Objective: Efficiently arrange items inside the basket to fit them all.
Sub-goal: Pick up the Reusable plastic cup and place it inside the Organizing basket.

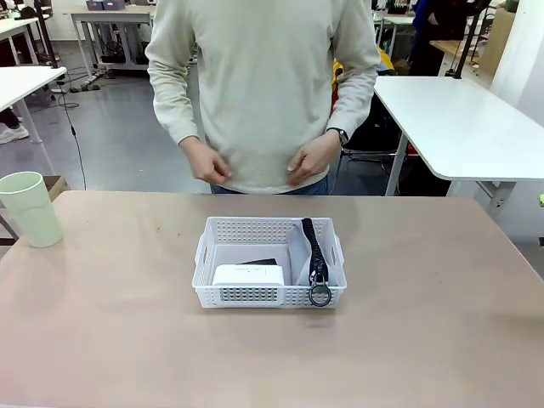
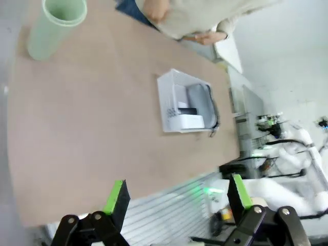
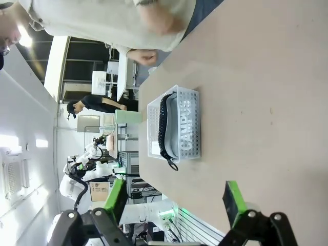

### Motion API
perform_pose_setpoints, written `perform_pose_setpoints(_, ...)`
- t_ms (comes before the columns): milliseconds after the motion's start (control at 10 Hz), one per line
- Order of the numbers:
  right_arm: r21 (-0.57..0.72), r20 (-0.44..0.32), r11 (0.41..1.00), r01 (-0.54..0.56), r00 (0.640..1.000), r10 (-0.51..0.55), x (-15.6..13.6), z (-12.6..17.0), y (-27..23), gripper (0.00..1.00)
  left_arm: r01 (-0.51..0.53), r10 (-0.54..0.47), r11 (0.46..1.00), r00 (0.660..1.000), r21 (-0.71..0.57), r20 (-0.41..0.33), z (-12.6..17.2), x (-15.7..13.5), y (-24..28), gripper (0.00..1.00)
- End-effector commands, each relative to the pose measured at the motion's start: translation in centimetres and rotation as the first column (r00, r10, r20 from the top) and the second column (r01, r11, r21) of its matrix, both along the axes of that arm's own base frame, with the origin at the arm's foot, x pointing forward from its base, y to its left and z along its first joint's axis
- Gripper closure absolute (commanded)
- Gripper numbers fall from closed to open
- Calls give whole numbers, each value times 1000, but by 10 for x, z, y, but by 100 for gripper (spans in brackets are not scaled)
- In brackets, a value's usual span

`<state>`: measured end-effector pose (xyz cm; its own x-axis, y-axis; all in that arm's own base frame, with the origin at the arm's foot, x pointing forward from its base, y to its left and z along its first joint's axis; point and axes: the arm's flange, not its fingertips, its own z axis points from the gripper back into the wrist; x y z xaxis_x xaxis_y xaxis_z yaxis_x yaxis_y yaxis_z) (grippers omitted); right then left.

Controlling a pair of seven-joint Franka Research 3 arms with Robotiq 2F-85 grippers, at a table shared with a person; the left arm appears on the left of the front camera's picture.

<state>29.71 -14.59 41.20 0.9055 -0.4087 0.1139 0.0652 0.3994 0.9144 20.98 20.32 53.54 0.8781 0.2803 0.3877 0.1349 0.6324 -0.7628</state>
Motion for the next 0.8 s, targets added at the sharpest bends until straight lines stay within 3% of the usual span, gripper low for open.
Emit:
perform_pose_setpoints(0, 2, 29, 1000, -10, 1000, 10, 0, 1, -1, 0, 31, -120, 936, 964, 351, 236, 4, 37, -18, 0)
perform_pose_setpoints(100, 2, 29, 1000, -10, 1000, 10, 0, 1, -1, 0, 93, -274, 854, 917, 512, 291, 0, 55, -24, 0)
perform_pose_setpoints(200, 2, 29, 1000, -10, 1000, 10, 0, 1, -1, 0, 119, -372, 800, 867, 588, 331, -8, 71, -24, 0)
perform_pose_setpoints(300, 2, 29, 1000, -10, 1000, 10, 0, 1, -1, 0, -4, -361, 755, 832, 655, 422, -15, 84, -18, 0)
perform_pose_setpoints(400, 2, 29, 1000, -10, 1000, 10, 0, 1, -1, 0, -111, -358, 747, 764, 655, 537, -16, 88, -15, 0)
perform_pose_setpoints(500, 2, 29, 1000, -10, 1000, 10, 0, 1, -1, 0, -181, -334, 750, 727, 636, 600, -17, 91, -11, 0)
perform_pose_setpoints(600, 2, 29, 1000, -10, 1000, 10, 0, 1, -1, 0, -226, -305, 737, 730, 638, 611, -21, 97, -4, 0)
perform_pose_setpoints(700, 2, 29, 1000, -10, 1000, 10, 0, 1, -1, 0, -189, -136, 791, 873, 582, 469, -16, 106, 4, 0)
